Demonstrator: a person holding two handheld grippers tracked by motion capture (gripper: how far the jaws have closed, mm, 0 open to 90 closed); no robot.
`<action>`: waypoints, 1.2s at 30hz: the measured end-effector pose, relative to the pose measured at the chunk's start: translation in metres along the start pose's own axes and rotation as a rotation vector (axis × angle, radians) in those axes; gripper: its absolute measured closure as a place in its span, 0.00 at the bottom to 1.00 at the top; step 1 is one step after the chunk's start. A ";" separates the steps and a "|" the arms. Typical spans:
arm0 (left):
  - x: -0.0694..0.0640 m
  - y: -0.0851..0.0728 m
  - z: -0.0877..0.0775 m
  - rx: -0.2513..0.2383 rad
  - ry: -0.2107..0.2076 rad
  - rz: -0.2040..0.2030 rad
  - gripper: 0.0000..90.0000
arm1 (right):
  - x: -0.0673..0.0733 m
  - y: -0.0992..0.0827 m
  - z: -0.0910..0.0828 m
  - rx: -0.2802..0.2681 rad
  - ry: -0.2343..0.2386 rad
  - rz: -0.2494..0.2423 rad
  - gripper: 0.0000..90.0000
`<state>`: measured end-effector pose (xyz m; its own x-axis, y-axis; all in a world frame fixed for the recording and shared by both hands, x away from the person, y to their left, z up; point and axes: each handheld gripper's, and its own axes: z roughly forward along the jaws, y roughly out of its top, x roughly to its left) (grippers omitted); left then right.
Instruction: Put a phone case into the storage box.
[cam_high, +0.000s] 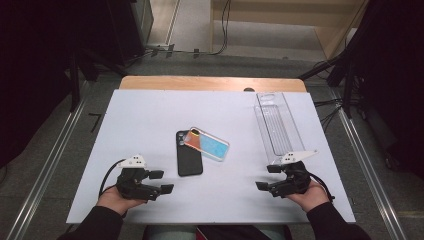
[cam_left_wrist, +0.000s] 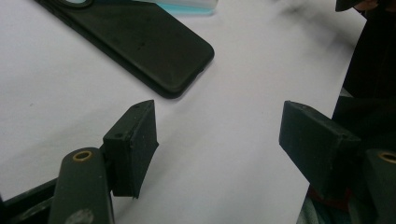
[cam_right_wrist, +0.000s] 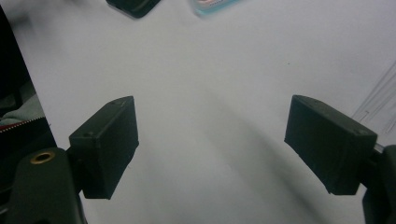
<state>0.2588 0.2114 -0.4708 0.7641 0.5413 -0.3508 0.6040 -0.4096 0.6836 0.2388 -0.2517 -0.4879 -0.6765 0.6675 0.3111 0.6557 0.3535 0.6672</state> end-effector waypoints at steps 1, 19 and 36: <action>0.000 0.000 0.000 -0.001 0.003 -0.001 0.31 | 0.000 0.000 0.000 0.002 -0.002 0.001 0.17; 0.001 -0.002 -0.003 -0.005 0.023 -0.009 0.31 | -0.002 0.001 0.000 0.004 -0.011 -0.014 0.18; 0.001 -0.002 -0.003 -0.010 0.028 0.000 0.31 | -0.001 0.001 0.001 -0.008 0.002 -0.006 0.18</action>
<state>0.2573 0.2150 -0.4707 0.7573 0.5616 -0.3335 0.6019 -0.4020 0.6900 0.2400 -0.2510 -0.4884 -0.6813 0.6641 0.3080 0.6487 0.3528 0.6743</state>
